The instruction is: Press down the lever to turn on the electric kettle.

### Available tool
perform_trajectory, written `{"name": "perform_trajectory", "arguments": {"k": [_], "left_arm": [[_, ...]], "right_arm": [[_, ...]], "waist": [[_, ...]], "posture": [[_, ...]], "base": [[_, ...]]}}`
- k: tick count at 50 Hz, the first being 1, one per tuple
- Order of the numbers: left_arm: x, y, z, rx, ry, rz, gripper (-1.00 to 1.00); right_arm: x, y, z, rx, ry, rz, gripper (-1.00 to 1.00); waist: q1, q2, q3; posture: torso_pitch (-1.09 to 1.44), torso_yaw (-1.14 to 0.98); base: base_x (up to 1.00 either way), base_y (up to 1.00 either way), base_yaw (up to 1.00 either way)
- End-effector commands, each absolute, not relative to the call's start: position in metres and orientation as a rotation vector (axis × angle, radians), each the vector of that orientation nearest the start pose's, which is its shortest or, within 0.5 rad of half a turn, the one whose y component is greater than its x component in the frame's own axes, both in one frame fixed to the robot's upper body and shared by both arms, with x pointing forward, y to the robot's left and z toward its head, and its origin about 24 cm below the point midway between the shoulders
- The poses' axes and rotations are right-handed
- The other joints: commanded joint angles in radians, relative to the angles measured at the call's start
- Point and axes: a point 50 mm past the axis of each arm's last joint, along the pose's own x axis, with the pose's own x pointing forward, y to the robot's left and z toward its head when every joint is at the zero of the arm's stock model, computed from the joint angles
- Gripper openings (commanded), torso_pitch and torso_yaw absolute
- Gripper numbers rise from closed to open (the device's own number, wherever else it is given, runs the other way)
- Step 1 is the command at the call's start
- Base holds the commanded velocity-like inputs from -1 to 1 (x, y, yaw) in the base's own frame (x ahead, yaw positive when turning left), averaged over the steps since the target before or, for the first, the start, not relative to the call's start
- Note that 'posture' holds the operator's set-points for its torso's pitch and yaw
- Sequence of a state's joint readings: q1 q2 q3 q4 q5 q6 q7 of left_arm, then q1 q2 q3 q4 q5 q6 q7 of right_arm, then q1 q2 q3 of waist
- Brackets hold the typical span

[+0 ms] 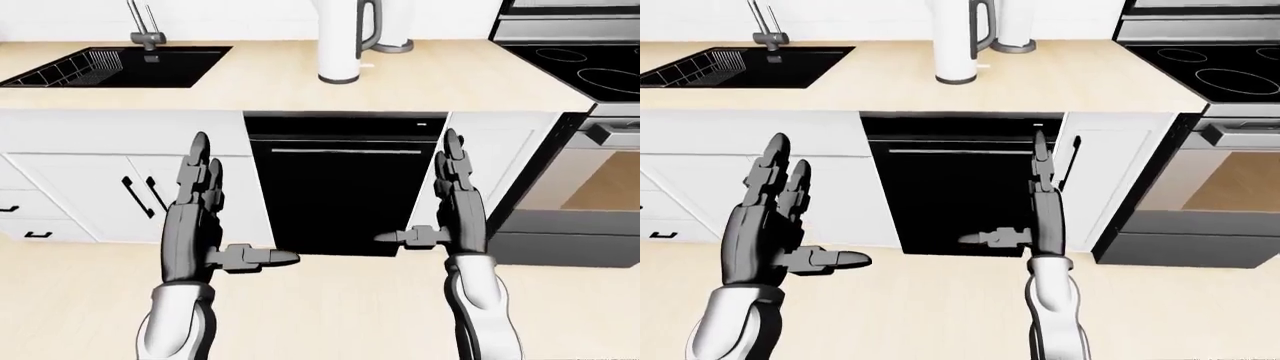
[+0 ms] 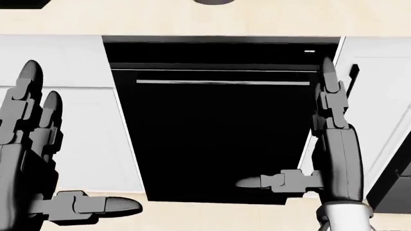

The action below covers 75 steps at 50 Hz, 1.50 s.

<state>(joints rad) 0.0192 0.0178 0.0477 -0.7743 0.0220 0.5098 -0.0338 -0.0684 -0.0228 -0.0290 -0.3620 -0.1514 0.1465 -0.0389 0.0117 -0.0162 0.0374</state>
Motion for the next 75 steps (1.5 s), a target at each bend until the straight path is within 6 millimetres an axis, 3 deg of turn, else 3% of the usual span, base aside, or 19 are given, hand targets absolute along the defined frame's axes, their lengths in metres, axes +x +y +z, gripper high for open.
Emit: {"name": "perform_trajectory", "arguments": {"k": [1, 7, 11, 13, 14, 16, 23, 27, 37, 41, 42, 44, 50, 54, 55, 57, 63, 66, 75], "left_arm": [[0.213, 0.158, 0.176, 0.047, -0.329, 0.013, 1.00], [0.213, 0.158, 0.176, 0.046, -0.330, 0.013, 1.00], [0.212, 0.158, 0.176, 0.047, -0.330, 0.012, 1.00], [0.212, 0.157, 0.176, 0.047, -0.330, 0.012, 1.00], [0.212, 0.157, 0.176, 0.046, -0.330, 0.012, 1.00], [0.211, 0.157, 0.177, 0.047, -0.331, 0.012, 1.00], [0.212, 0.157, 0.176, 0.047, -0.330, 0.009, 1.00], [0.212, 0.157, 0.176, 0.046, -0.330, 0.010, 1.00], [0.212, 0.157, 0.177, 0.045, -0.331, 0.010, 1.00], [0.212, 0.157, 0.176, 0.044, -0.331, 0.010, 1.00], [0.213, 0.157, 0.176, 0.044, -0.330, 0.010, 1.00], [0.212, 0.157, 0.176, 0.044, -0.330, 0.009, 1.00], [0.213, 0.157, 0.176, 0.043, -0.328, 0.009, 1.00], [0.212, 0.157, 0.177, 0.043, -0.329, 0.009, 1.00], [0.212, 0.157, 0.177, 0.043, -0.329, 0.010, 1.00], [0.211, 0.157, 0.178, 0.042, -0.331, 0.009, 1.00], [0.210, 0.157, 0.180, 0.042, -0.333, 0.010, 1.00], [0.210, 0.157, 0.180, 0.042, -0.335, 0.010, 1.00], [0.211, 0.157, 0.180, 0.039, -0.337, 0.010, 1.00]], "right_arm": [[0.252, -0.159, 0.144, -0.166, -0.368, -0.103, 1.00], [0.253, -0.159, 0.144, -0.164, -0.368, -0.101, 1.00], [0.253, -0.159, 0.144, -0.161, -0.367, -0.098, 1.00], [0.252, -0.159, 0.144, -0.161, -0.368, -0.099, 1.00], [0.253, -0.159, 0.144, -0.161, -0.367, -0.099, 1.00], [0.252, -0.159, 0.144, -0.160, -0.367, -0.098, 1.00], [0.252, -0.158, 0.144, -0.157, -0.367, -0.092, 1.00], [0.251, -0.158, 0.145, -0.157, -0.368, -0.091, 1.00], [0.251, -0.160, 0.146, -0.156, -0.372, -0.094, 1.00], [0.251, -0.159, 0.146, -0.156, -0.372, -0.093, 1.00], [0.251, -0.159, 0.145, -0.156, -0.371, -0.092, 1.00], [0.251, -0.159, 0.146, -0.155, -0.373, -0.092, 1.00], [0.250, -0.158, 0.147, -0.156, -0.376, -0.088, 1.00], [0.249, -0.159, 0.148, -0.156, -0.380, -0.089, 1.00], [0.250, -0.159, 0.149, -0.156, -0.381, -0.090, 1.00], [0.249, -0.159, 0.150, -0.156, -0.383, -0.091, 1.00], [0.248, -0.162, 0.152, -0.156, -0.386, -0.098, 1.00], [0.247, -0.165, 0.154, -0.154, -0.390, -0.106, 1.00], [0.247, -0.164, 0.154, -0.151, -0.393, -0.106, 1.00]], "waist": [[-0.003, 0.000, -0.012], [-0.014, -0.007, -0.017], [-0.019, 0.040, 0.002], [-0.019, 0.096, -0.021], [-0.007, 0.061, -0.013], [-0.003, 0.083, -0.003], [0.000, 0.025, -0.002], [-0.001, -0.060, -0.022], [-0.012, 0.020, -0.003], [-0.016, 0.110, -0.016], [-0.005, 0.067, -0.013], [-0.005, 0.080, -0.012], [0.001, 0.025, -0.010], [0.001, -0.061, -0.020], [-0.011, -0.019, -0.017], [-0.011, -0.034, -0.014], [-0.014, 0.025, -0.001], [-0.018, 0.100, -0.020], [-0.001, 0.031, -0.010]], "posture": [[0.00, 0.00], [0.00, 0.00], [0.00, 0.00], [0.00, 0.00], [0.00, 0.00], [0.00, 0.00], [0.00, 0.00], [0.00, 0.00], [0.00, 0.00], [0.00, 0.00], [0.00, 0.00], [0.00, 0.00], [0.00, 0.00], [0.00, 0.00], [0.00, 0.00], [0.00, 0.00], [0.00, 0.00], [0.00, 0.00], [0.00, 0.00]], "base": [[0.12, 0.00, 0.00], [0.12, 0.00, 0.00], [0.13, 0.00, 0.00], [0.13, 0.00, 0.00], [0.13, 0.00, 0.00], [0.13, 0.00, 0.00], [0.13, 0.00, 0.00], [0.13, 0.00, 0.00], [0.13, 0.00, 0.00], [0.13, 0.00, 0.00], [0.13, 0.00, 0.00], [0.13, 0.00, 0.00], [0.13, 0.00, 0.00], [0.13, 0.00, 0.00], [0.13, 0.00, 0.00], [0.13, 0.00, 0.00], [0.13, 0.00, 0.00], [0.14, 0.00, 0.00], [0.13, 0.00, 0.00]]}}
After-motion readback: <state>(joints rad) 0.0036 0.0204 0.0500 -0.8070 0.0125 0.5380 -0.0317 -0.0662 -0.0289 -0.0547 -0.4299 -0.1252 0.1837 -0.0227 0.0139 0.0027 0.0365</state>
